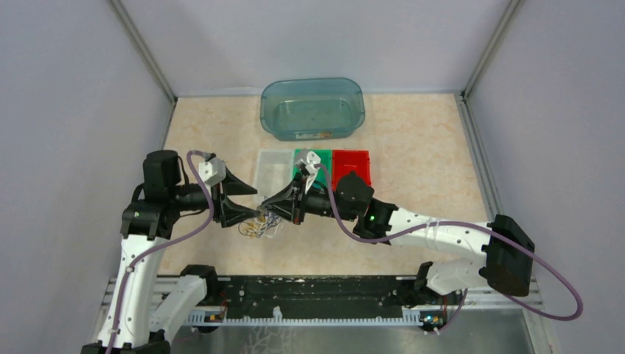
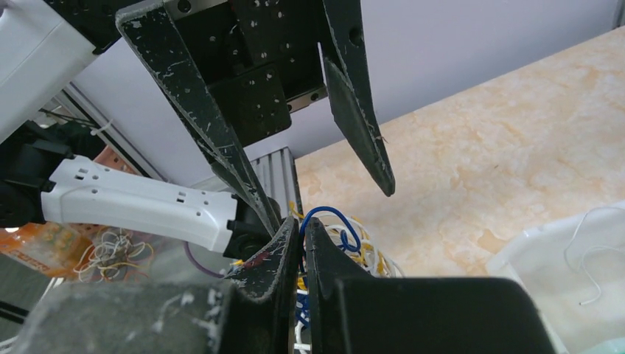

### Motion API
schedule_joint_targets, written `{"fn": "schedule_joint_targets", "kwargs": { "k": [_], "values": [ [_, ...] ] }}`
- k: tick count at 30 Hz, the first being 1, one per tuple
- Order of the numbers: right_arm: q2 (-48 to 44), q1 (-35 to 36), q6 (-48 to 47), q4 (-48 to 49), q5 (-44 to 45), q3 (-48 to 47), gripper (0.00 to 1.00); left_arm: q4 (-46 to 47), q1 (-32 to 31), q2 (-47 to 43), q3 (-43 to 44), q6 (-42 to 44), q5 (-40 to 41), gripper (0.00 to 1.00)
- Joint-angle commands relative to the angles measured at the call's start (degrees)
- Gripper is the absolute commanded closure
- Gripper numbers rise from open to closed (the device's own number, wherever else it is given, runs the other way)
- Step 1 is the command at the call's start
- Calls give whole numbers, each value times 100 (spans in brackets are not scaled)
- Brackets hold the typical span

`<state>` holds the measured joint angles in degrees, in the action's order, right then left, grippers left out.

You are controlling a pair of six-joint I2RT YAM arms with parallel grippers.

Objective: Untangle the cables

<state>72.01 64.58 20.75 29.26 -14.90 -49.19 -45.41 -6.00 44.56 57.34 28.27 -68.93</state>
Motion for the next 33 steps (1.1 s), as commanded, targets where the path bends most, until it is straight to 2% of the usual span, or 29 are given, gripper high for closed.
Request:
{"fn": "schedule_joint_targets", "kwargs": {
  "k": [1, 5, 7, 10, 13, 17, 18, 20, 21, 25, 33],
  "values": [
    [-222, -50, 219, 660, -69, 17, 95, -415, 1, 31, 129, 405, -331, 33],
    [-156, -50, 298, 771, -104, -30, 95, -440, -7, 98, 143, 417, -449, 39],
    [-79, -50, 353, 819, -162, -81, 95, -441, -9, 167, 154, 359, -556, 46],
    [99, -50, 499, 1016, -111, -119, 95, -444, -20, 282, 188, 277, -686, 61],
    [332, -50, 611, 1111, -90, -220, 96, -190, -26, 306, 181, 109, -518, 82],
    [388, -50, 670, 1034, 144, -177, 88, 338, -24, 70, 128, -17, -141, 99],
    [345, -46, 661, 1019, 290, -117, 79, 518, -28, -16, 87, -78, -2, 100],
    [263, -76, 646, 998, 482, -39, 53, 870, -22, -177, -12, -184, 215, 100],
    [231, -110, 648, 979, 525, -24, 47, 1041, -24, -244, -57, -274, 312, 100],
    [93, -374, 863, 881, 585, 134, 36, 1517, -25, -342, -95, -550, 581, 100],
    [-353, -542, 813, 982, 615, 717, 29, 1690, -24, -412, -49, -563, 743, 100]
  ]
}}
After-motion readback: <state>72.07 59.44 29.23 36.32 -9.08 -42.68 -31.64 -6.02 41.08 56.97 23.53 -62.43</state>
